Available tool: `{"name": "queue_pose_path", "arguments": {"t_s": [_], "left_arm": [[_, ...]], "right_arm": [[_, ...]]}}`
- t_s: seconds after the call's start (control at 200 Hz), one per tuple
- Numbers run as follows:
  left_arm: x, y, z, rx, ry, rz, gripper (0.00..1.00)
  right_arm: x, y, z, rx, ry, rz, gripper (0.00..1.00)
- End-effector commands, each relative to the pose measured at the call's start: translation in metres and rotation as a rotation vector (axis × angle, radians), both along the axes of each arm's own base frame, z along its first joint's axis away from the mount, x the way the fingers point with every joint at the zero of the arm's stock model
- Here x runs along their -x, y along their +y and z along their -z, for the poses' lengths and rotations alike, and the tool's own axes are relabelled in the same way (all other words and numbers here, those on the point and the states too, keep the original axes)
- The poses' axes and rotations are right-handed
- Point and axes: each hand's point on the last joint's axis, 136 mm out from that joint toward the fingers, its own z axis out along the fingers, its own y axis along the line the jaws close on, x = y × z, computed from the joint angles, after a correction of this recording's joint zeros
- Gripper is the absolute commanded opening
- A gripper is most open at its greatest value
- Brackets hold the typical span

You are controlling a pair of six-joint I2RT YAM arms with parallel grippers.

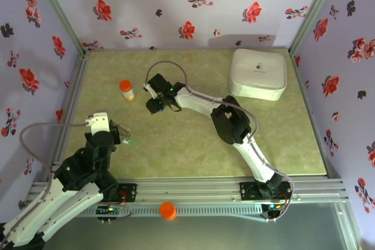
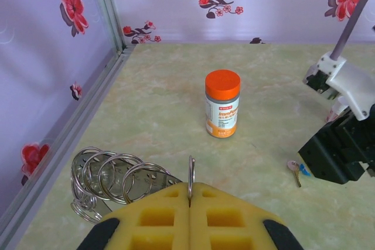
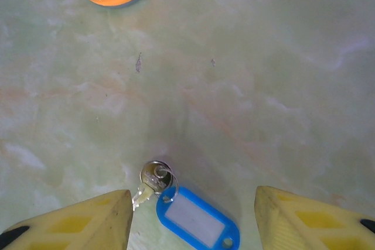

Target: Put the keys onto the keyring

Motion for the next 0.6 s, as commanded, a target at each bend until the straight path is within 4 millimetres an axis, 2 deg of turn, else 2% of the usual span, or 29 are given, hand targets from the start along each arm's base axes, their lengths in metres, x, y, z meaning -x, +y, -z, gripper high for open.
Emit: {"name": "queue_pose_path", "arguments": {"t_s": [0.0,0.275,0.455,0.595], "left_arm": [[0.0,0.007,-0.017,0.047,-0.054,-0.043,0.0],[-0.005,-0.002,-0.015,0.035,-0.044,-0.015,0.0],[-0.009,-0.009,-0.015,0.034,-0.046,0.003,0.0],[-0.014,-0.016,-0.014,0.02,-0.043,0.019,0.0]], "right_arm": [[0.006,0.003,0.014,0.051,0.021,0.004,0.58],[0.003,0.009,0.028,0.14,-0.023,-0.016,0.57],[0.006,-0.002,0.038,0.229,-0.047,-0.017,0.54],[0.014,-0.012,0.04,0.271,-0.039,-0.022,0.47]]}}
